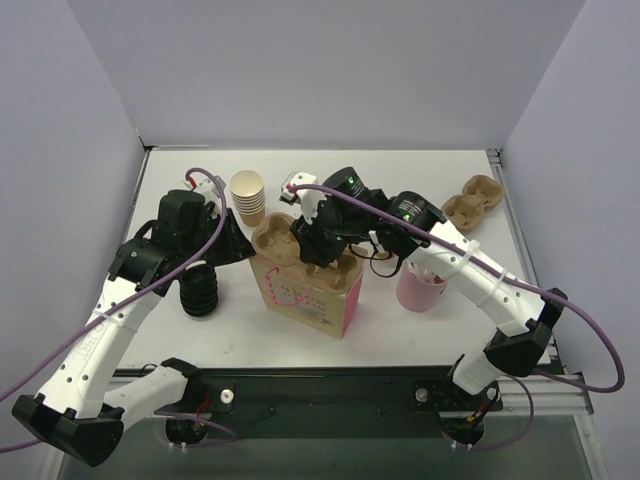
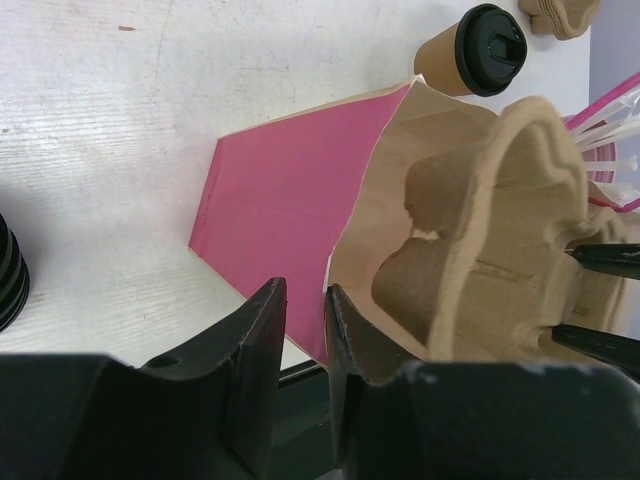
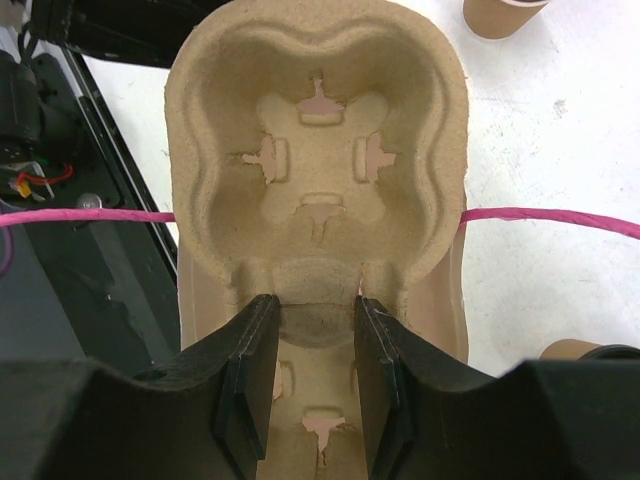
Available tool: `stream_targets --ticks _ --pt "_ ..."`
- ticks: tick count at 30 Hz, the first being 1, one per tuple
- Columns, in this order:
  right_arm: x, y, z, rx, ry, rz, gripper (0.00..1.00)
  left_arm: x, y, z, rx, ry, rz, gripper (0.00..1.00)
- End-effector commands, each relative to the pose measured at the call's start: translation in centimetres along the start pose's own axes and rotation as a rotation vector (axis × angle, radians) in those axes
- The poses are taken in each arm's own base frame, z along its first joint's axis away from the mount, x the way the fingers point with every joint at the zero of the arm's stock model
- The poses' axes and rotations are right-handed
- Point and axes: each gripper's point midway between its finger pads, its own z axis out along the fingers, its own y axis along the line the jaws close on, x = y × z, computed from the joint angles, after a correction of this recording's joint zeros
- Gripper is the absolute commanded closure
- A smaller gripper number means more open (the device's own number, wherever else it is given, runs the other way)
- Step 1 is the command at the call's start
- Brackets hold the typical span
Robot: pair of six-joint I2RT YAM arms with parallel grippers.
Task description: Pack the takeout coffee
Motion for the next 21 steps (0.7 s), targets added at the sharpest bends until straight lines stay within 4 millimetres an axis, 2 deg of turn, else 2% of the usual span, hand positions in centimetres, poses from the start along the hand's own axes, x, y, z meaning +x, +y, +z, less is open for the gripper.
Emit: stream_targets --ticks 1,6,13,21 --pt "0.5 -0.4 0.5 0.029 0.021 -0.044 0.76 -1.1 -1.0 -0.6 0.044 -0.048 0.027 0.67" --pt "-1.5 -0.7 -0.4 0.059 -0.030 -0.035 0.77 -1.0 -0.9 -0.6 0.043 -0.046 0.028 0.67" --pt "-1.6 -1.8 -0.2 0.113 -0.027 -0.058 0.77 -0.7 -0.8 -0.6 0.047 -0.039 0.025 0.67" --pt "-3.2 -2.4 -0.4 0.151 -0.084 -0.045 0.76 -0.7 -0.7 -0.7 0.043 -0.044 0.023 0.66"
